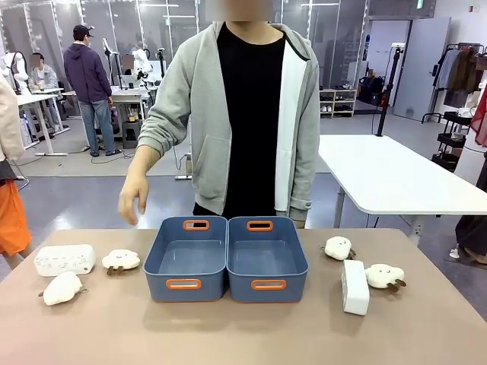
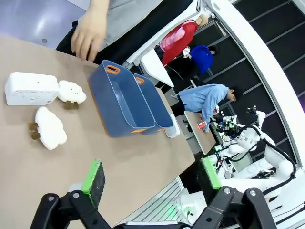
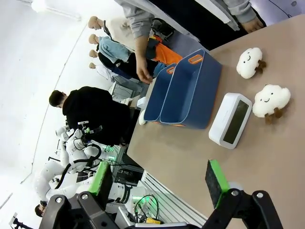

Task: Sort the digital clocks into the basket.
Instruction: Pick up the Digital clock from the table and place it into the empty Plastic storage basket.

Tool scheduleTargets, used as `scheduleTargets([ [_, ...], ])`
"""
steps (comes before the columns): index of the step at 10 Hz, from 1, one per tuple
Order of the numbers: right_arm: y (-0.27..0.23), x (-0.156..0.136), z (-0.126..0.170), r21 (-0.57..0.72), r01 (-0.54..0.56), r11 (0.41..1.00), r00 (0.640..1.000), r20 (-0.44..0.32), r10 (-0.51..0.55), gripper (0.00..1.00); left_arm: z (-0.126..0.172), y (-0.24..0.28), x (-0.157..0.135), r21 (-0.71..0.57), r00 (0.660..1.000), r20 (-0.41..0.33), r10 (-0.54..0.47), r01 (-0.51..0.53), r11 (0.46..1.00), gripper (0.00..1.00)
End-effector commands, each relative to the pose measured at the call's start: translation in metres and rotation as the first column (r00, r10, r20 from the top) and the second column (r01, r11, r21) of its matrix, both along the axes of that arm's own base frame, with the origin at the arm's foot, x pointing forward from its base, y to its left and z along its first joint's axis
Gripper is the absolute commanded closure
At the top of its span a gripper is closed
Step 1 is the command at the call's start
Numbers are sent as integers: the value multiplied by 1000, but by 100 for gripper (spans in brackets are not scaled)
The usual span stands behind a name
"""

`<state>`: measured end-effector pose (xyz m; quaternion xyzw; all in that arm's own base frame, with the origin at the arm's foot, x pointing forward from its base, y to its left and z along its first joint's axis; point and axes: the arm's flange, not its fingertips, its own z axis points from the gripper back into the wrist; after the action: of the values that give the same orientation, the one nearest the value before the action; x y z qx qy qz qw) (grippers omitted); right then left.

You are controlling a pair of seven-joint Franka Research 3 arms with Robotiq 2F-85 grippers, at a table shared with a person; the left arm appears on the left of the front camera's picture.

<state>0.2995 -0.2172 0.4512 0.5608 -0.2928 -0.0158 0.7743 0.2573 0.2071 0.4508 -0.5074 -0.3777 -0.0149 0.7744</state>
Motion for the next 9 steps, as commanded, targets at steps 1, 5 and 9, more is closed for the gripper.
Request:
scheduleTargets([
  [1, 0, -1, 1, 5, -4, 1000, 1000, 1, 4, 0, 1, 3, -2, -20, 1000, 28, -1, 1, 1000, 0],
  [5, 0, -1, 1, 5, -4, 1000, 1000, 1, 4, 0, 1, 3, -2, -20, 1000, 28, -1, 1, 1000, 0],
  [9, 0, -1, 1, 5, -4, 1000, 1000, 1, 4, 0, 1, 3, -2, -20, 1000, 28, -1, 1, 1000, 0],
])
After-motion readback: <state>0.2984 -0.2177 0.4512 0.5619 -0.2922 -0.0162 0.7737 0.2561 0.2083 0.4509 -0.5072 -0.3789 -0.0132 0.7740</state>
